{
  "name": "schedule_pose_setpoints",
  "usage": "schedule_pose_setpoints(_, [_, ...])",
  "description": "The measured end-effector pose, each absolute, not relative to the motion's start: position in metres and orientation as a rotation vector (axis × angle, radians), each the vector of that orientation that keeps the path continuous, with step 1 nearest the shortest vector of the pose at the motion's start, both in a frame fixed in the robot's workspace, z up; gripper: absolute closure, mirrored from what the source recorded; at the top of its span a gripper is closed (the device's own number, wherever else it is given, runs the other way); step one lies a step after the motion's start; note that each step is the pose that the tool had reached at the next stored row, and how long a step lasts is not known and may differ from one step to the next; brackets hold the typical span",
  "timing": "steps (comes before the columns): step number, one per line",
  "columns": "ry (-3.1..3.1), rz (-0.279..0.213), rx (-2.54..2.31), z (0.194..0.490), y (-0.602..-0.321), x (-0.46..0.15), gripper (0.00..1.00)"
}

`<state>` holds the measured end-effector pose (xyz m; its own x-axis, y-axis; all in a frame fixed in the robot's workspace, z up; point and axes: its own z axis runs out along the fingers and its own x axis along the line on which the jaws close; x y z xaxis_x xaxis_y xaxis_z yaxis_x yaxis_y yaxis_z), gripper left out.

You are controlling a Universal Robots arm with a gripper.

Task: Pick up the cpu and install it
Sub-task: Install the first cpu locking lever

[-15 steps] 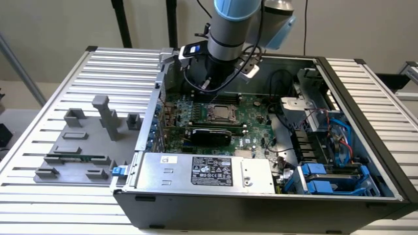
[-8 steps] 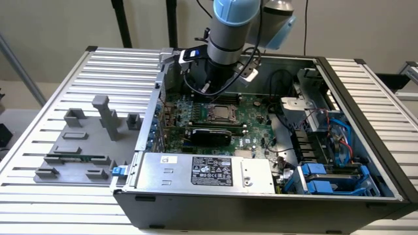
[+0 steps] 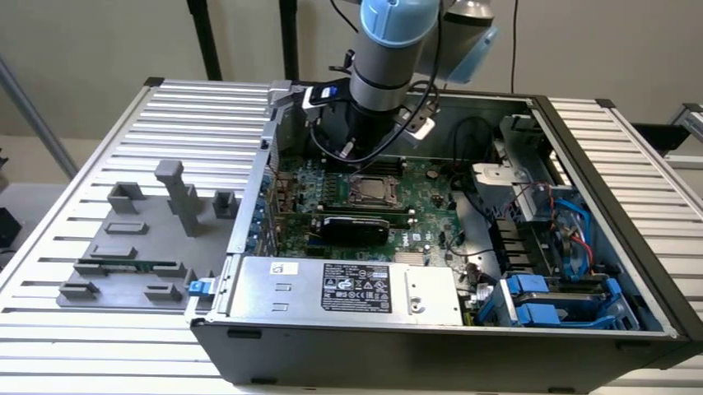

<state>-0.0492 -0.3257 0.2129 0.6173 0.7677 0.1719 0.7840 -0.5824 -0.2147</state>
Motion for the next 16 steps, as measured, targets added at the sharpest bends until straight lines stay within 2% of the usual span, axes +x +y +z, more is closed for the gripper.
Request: schedule_pose_setpoints(16, [-1.265,-0.085,-2.578,0.203,-0.323,-0.036,0.89])
